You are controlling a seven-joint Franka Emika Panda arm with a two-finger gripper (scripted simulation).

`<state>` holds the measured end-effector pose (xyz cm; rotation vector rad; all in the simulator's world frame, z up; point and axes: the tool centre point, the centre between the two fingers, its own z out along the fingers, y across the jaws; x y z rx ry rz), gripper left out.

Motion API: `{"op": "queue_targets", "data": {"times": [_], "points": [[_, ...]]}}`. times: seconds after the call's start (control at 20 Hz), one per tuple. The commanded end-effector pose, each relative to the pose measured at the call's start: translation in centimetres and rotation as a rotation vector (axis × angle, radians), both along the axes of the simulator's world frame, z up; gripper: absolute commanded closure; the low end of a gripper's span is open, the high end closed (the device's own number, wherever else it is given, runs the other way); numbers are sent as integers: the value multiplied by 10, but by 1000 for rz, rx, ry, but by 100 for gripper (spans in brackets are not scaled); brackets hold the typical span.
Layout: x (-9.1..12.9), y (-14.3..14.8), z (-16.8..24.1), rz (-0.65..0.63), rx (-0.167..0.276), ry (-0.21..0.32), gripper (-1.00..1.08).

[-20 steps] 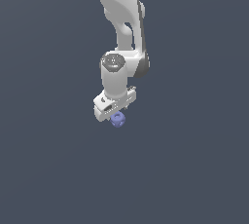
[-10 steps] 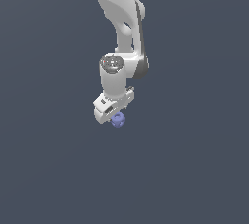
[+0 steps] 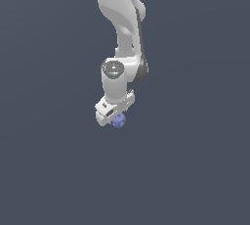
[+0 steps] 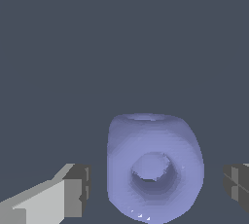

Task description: Pick up the object and move it to a goal position.

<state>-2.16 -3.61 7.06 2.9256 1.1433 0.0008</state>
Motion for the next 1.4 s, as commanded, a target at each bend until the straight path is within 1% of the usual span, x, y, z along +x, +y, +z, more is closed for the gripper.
{"op": "queue_targets", "data": {"times": [0.0,0.2,0.4,0.45,1.05,1.35], "points": [[-1,0,-13,1,0,1,-92],[-1,0,-27,3,0,1,-92],[0,0,-31,3,0,1,-92],[0,0,-31,3,0,1,108],[1,1,-29,3,0,-1,108],[-1,13,-14,3,0,-1,108]]}}
